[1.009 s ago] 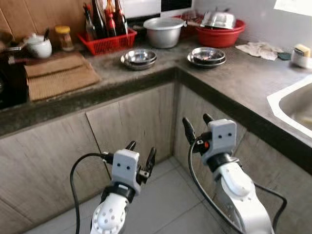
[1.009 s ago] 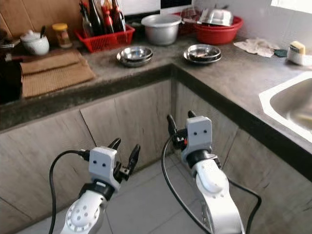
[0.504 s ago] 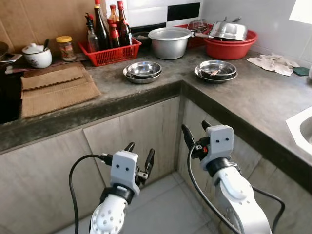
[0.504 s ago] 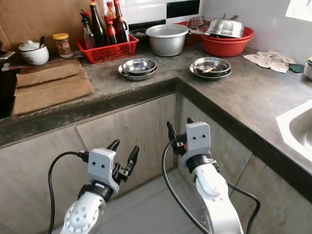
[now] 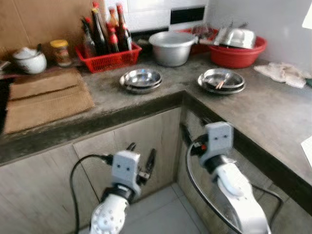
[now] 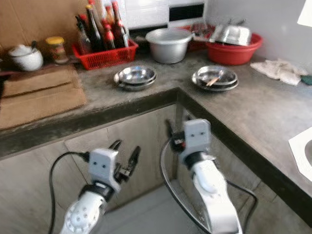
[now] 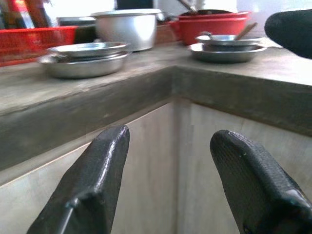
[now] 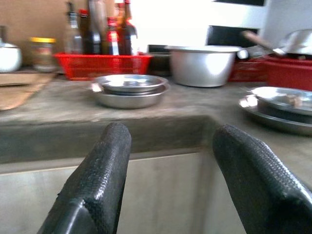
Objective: Kitchen organization
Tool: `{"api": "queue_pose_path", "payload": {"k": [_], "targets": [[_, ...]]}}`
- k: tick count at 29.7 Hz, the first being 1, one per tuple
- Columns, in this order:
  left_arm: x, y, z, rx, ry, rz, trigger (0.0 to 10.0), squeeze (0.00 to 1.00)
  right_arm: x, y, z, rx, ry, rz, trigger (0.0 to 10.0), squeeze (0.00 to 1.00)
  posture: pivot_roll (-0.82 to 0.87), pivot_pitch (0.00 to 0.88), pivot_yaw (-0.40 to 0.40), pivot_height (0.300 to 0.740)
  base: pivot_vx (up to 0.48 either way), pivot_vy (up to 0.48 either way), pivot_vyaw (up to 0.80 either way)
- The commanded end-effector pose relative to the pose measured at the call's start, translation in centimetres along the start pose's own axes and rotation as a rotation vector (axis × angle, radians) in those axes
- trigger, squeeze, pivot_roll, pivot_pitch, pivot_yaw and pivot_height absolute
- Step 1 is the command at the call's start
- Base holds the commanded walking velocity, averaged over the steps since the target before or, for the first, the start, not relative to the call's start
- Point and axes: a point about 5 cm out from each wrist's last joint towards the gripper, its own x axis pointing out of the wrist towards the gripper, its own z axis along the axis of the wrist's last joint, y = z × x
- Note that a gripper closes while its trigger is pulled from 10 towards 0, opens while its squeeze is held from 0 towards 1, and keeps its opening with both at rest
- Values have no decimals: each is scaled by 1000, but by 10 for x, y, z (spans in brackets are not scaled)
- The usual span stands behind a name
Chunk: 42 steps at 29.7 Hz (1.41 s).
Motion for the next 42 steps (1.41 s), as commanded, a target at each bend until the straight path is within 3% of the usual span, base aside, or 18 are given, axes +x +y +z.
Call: {"api": "queue_pose_path", "payload": {"k": [1, 17, 28, 41, 42], "targets": [[2, -5, 3, -1, -10, -16, 10000, 0, 1, -7, -1, -9, 3, -13, 10000, 0, 52, 58, -22, 740, 337, 0, 0], [2, -5, 3, -1, -11, -18, 10000, 0, 14, -12, 8, -11, -32, 21, 10000, 0, 54, 63, -23, 740, 336, 0, 250], [3, -5, 3, -1, -12, -18, 10000, 0, 19, -9, 13, -37, -47, 130, 10000, 0, 52, 60, -24, 740, 335, 0, 218], [3, -6, 2, -10, -4, -16, 10000, 0, 42, -36, 26, -66, -31, 193, 10000, 0, 52, 61, -37, 740, 67, 0, 0], [3, -7, 2, -10, -4, -17, 10000, 0, 44, -38, 28, -63, -29, 206, 10000, 98, 51, 61, -38, 740, 0, 0, 0]]}}
